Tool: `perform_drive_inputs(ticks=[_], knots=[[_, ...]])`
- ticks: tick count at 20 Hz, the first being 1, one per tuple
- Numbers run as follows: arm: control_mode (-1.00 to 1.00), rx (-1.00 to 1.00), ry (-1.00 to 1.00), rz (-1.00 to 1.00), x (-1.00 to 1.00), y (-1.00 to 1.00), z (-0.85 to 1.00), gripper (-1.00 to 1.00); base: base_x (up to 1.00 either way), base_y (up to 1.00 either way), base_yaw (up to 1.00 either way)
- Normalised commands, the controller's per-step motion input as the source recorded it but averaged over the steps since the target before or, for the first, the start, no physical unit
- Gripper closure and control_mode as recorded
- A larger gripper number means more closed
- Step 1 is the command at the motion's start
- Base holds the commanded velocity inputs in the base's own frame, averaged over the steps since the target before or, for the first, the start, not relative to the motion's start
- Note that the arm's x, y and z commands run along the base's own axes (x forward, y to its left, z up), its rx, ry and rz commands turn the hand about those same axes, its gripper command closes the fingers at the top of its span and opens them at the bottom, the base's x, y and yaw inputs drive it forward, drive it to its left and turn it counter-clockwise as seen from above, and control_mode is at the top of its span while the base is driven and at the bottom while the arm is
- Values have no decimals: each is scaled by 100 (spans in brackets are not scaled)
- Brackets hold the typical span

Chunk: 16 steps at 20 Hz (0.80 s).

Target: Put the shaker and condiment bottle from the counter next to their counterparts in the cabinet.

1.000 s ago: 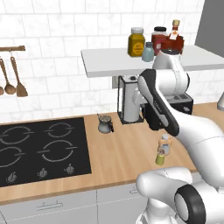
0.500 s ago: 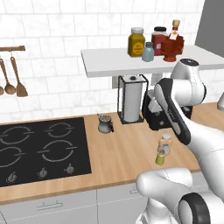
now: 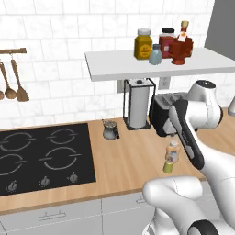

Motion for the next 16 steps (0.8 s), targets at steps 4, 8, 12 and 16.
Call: perform_drive_inputs(ticks=[4,8,12,16], knots=[[-100,0,-3,-3,3,-24,-47,-100,0,0,0],[-100,0,0,-5,41,-52,-57,-100,0,0,0],[-100,0,-1,-3,0,2,-32,-100,0,0,0],[-100,0,-2,-6,8,0,-37,-100,0,0,0]])
